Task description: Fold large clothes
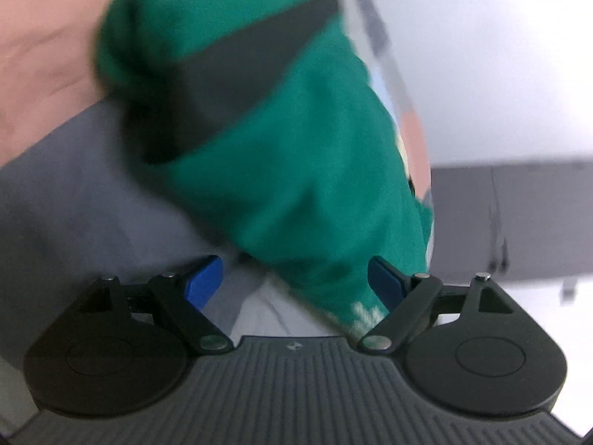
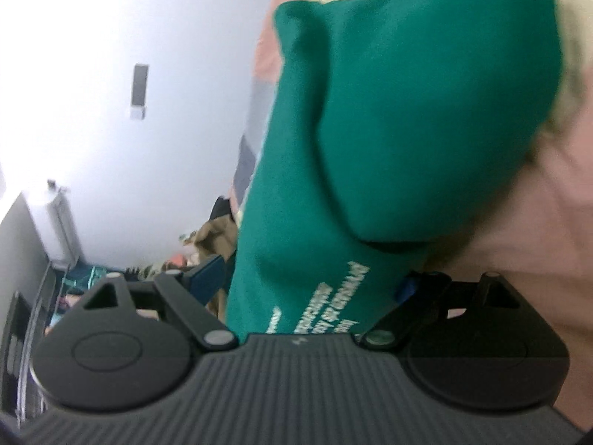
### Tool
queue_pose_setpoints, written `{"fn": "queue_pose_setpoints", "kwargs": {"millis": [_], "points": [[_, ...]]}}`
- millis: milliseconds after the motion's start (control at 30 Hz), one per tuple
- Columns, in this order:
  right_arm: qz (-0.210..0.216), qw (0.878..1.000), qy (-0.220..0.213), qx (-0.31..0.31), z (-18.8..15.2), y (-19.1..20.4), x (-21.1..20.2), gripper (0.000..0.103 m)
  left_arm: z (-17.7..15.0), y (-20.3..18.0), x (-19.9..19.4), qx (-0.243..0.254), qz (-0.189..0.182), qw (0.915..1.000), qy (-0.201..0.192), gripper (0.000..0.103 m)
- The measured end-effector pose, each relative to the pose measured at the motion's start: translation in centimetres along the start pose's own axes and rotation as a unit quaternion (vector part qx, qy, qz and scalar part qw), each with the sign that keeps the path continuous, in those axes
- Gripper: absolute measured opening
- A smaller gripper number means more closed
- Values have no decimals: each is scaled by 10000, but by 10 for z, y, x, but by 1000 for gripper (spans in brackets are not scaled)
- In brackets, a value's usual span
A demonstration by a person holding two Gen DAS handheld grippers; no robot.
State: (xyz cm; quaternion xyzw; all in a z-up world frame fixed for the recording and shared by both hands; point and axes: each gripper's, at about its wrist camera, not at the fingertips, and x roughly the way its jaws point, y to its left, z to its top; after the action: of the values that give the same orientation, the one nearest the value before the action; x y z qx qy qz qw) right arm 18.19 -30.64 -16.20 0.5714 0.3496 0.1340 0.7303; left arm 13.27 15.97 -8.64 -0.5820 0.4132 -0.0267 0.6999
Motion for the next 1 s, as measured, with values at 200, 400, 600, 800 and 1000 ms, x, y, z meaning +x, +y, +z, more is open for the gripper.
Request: {"fn": "queue_pose_setpoints", "kwargs": {"millis": [200, 400, 600, 800, 1000], "points": [[-327, 9986, -364, 204, 11, -12, -2, 92, 16, 8, 8, -390, -179, 9976, -539, 85], [-452, 9977, -392, -326, 19, -6, 16, 84, 30, -1, 17, -11, -98, 9970, -771, 47], [-641, 9874, -512, -1356, 8, 16, 0, 42, 18, -24, -1, 649, -174, 9921, -1063, 20], [-603, 9756, -589, -2029, -13, 38, -23, 34, 12, -32, -47, 931, -353, 9883, -1153, 18], [-385, 9750, -548, -2120, -33, 56, -66, 33, -9, -36, -102, 1430, -289, 9820, -1199, 18]]}}
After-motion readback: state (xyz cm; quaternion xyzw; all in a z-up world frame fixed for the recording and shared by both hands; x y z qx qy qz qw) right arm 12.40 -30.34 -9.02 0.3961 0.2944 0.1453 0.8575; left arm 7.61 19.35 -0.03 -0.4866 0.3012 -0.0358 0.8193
